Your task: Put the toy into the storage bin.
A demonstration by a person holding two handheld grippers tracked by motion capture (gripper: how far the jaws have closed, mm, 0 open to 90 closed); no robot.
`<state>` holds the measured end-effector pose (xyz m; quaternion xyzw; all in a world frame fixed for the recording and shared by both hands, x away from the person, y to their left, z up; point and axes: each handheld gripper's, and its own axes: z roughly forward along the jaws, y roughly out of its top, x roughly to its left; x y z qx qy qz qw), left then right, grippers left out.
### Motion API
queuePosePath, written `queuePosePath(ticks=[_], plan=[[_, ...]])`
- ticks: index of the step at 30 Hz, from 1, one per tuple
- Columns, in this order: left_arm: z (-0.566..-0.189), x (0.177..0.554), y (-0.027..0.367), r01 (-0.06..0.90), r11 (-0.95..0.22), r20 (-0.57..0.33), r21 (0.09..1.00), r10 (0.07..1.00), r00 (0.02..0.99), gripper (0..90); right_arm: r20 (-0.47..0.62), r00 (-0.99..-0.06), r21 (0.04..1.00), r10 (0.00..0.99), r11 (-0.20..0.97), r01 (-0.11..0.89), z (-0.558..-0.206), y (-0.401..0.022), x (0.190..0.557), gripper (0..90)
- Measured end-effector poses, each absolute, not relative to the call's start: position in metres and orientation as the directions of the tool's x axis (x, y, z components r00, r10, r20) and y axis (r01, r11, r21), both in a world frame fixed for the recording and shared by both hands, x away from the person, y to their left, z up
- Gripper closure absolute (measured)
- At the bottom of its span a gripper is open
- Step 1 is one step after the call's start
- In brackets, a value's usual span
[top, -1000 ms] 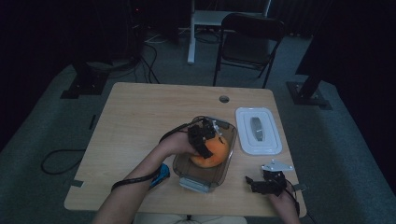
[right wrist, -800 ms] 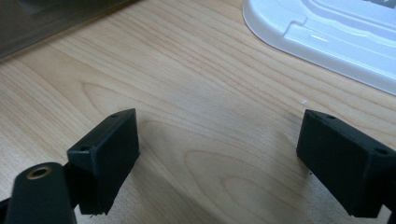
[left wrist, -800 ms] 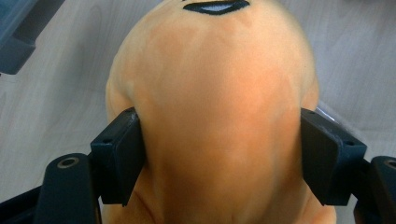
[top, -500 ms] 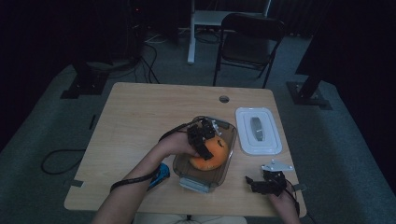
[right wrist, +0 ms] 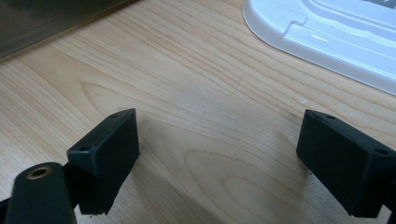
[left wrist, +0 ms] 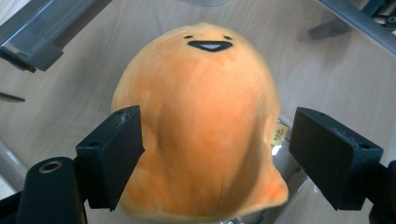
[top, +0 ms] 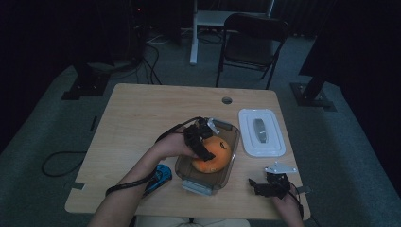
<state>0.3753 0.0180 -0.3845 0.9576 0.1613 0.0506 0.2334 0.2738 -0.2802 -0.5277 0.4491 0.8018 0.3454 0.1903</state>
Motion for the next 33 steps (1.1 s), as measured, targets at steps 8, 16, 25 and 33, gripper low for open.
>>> queuePosePath(ticks=[8,16,25,33], plan=[[-0.378,0.369,0.033,0.300,-0.812,0.009,0.501,0.351,0.936,18.5,0.005,-0.524,0.725,0.852,0.358,0.589,-0.528,-0.280,0.274,12.5],[-0.372,0.359,0.049,0.284,-0.791,0.021,0.541,0.350,0.936,18.5,0.005,-0.524,0.725,0.852,0.358,0.589,-0.528,-0.280,0.274,12.5],[-0.364,0.345,0.070,0.274,-0.769,0.046,0.578,0.366,0.929,18.9,0.005,-0.524,0.725,0.852,0.358,0.589,-0.528,-0.280,0.274,12.5],[-0.365,0.338,0.091,0.307,-0.752,0.041,0.584,0.406,0.913,18.9,0.005,-0.524,0.725,0.852,0.358,0.589,-0.528,-0.280,0.274,12.5]])
